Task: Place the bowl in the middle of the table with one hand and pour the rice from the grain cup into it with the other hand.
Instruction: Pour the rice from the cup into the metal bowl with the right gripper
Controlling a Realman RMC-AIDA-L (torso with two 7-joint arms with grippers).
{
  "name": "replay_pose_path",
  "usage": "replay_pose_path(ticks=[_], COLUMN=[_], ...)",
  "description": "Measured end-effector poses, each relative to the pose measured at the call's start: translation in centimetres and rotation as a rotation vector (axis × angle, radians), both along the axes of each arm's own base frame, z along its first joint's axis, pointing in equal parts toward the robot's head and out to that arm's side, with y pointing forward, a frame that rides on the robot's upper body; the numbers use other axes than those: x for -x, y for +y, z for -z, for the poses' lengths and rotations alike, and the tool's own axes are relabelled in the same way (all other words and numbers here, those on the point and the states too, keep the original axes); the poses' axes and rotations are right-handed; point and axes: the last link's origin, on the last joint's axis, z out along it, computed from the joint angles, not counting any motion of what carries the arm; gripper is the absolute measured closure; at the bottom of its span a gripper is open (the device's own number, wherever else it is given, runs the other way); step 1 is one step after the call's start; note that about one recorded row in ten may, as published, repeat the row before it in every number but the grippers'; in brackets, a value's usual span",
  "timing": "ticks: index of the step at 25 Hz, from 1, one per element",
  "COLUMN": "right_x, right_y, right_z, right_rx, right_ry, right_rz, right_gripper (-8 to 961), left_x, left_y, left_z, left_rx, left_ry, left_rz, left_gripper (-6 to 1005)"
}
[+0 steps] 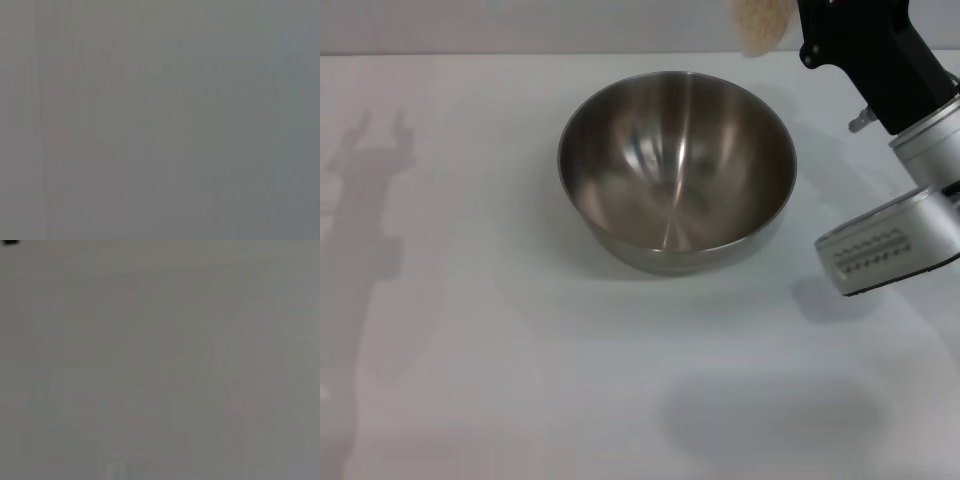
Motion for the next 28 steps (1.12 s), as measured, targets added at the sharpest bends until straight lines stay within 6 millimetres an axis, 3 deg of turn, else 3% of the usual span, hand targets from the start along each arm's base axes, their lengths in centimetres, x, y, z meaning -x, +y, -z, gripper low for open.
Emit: replay_pose_path(ticks=[8,28], right_x=[0.7,1.4], right_y=[0.0,-0.7], right_z=[0.4,1.7], right_rx=[-0.153,-0.171], right_ry=[-0.18,-0.308], right_rz=[-0.045,-0.136], right_gripper=[942,939], left_x=[-0.2,-0.4], left_y=[0.0,0.0], left_z=[-0.2,-0.2], left_rx=[-0.013,-0.019], left_ry=[0.0,-0.002], left_rz=[0.014,0.021], left_gripper=[592,592])
